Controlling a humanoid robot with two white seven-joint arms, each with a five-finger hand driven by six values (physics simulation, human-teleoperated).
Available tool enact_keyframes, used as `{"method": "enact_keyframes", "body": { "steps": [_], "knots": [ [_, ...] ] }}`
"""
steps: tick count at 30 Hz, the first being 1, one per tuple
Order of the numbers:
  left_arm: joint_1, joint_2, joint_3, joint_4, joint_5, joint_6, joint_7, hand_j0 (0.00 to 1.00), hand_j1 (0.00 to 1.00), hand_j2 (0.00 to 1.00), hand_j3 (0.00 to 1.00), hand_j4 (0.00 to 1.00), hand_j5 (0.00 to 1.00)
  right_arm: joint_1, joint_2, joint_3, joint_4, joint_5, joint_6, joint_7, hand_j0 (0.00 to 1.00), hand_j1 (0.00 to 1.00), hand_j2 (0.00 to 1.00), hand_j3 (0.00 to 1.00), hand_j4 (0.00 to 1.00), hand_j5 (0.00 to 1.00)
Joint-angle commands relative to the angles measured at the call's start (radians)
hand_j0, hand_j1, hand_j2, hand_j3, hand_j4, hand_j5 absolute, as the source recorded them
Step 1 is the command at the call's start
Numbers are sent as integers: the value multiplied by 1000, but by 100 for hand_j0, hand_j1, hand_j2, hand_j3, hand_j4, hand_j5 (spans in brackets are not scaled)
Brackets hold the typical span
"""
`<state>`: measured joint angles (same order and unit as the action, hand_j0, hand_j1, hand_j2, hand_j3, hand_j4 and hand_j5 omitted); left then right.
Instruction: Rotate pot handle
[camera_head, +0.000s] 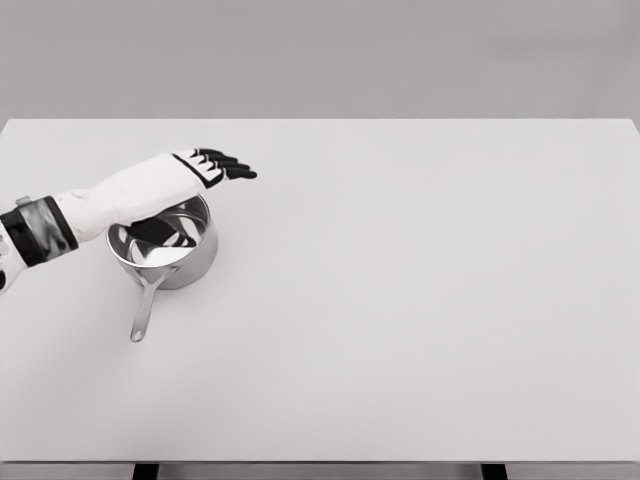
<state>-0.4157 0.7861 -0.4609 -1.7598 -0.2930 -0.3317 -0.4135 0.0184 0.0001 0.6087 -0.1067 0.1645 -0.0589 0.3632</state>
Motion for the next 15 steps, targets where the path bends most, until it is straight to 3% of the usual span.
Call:
{"method": "enact_keyframes", "body": {
  "steps": [1, 9, 13, 15],
  "knots": [
    [0, -5, -5, -1, 1, 0, -10, 100, 100, 100, 100, 100, 100, 0, 0, 0, -1, -2, 1, 0, 100, 100, 100, 100, 100, 100],
    [-2, -4, -7, -3, 1, -12, -19, 100, 100, 100, 100, 100, 100, 8, 0, -1, 10, -2, 8, 0, 100, 100, 100, 100, 100, 100],
    [-6, -4, -2, -3, 0, -121, -57, 100, 100, 100, 100, 100, 100, 8, 0, -1, 10, -2, 8, 0, 100, 100, 100, 100, 100, 100],
    [-51, 30, -53, 3, 24, -228, -56, 100, 100, 100, 100, 100, 100, 6, 0, -1, 10, -2, 8, 0, 100, 100, 100, 100, 100, 100]
  ]
}}
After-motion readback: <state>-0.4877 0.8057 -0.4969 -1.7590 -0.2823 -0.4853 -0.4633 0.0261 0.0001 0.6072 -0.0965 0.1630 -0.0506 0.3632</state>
